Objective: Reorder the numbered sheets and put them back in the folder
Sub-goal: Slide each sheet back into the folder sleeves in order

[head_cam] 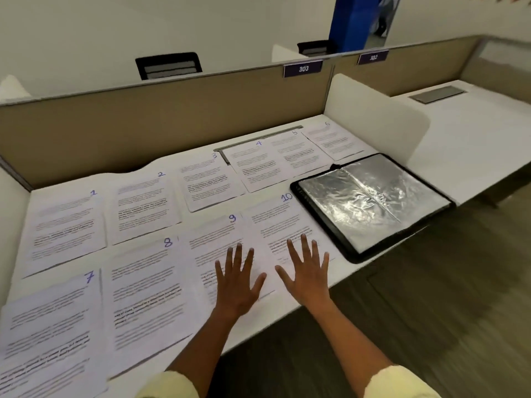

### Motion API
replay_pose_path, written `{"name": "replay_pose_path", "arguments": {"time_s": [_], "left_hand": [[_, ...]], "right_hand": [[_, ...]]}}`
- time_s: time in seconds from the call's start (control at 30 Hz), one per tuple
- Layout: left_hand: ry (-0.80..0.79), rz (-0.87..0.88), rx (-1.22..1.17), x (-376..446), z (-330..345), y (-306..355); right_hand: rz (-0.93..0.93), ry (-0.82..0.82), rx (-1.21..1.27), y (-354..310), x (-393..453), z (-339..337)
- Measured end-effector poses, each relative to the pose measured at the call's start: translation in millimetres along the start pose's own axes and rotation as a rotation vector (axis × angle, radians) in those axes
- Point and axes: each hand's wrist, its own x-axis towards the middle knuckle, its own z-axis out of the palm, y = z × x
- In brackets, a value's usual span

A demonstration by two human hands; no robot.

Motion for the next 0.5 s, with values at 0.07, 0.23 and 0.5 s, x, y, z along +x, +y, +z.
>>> {"name": "replay_pose_path", "arguments": {"time_s": [0.07, 0.23, 0.5], "left_hand": [[-0.025, 0.027, 0.019, 4, 4, 24], [-0.042, 0.123, 0.041, 23, 20, 74], [-0.041, 0.235, 0.010, 75, 34, 141]], "right_hand": [[0.027, 0.008, 0.007, 23, -5, -6], [0.099, -0.024, -0.006, 73, -10, -17], [0.192, -0.045, 0.008, 134, 5, -28]]}}
